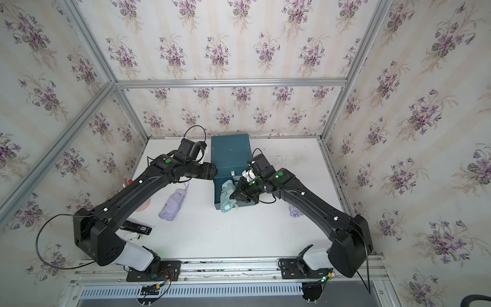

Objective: Place the umbrella in the drawer by color
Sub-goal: Place the umbrella in the drawer.

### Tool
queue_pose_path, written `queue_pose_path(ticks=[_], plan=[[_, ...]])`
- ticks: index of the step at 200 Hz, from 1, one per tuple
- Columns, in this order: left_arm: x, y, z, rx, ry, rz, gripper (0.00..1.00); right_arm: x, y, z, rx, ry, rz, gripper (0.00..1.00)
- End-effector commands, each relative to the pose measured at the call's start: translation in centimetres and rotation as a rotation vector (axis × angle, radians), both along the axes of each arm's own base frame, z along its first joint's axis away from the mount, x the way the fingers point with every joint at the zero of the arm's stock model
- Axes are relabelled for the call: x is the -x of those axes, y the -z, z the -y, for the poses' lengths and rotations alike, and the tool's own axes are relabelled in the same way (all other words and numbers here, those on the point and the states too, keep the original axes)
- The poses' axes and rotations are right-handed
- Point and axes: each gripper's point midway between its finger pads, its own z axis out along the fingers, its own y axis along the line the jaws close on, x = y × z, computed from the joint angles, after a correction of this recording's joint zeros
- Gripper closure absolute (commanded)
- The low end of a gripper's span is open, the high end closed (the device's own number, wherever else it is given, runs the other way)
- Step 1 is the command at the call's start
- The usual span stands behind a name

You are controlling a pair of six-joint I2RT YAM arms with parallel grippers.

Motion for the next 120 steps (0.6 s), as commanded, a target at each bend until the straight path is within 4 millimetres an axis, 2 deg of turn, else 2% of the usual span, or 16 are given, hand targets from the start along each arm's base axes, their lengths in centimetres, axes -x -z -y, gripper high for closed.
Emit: queue_pose_path(ticks=[1, 26, 58, 120], plan=[[-0.2, -0.5, 0.3, 0.024, 0.013, 0.016, 0.17, -1.4, -0.5, -1.3, -0.067, 0.017, 0.032, 1.0], [-0.1, -0.6, 0.5, 0.039, 0.026, 0.016, 0.18, -2.7, 1.0, -1.9, -0.057, 0.036, 0.032, 1.0], [0.2, -1.0, 0.5, 0.053, 0.033, 0.025, 0.18, -4.3, 1.7, -2.8, -0.074, 0.063, 0.044, 1.0], [0.4, -1.2, 0.9, 0.07, 0.056, 0.02, 0.18, -6.6, 3.2, -2.6, -0.017, 0.123, 0.118, 1.0]])
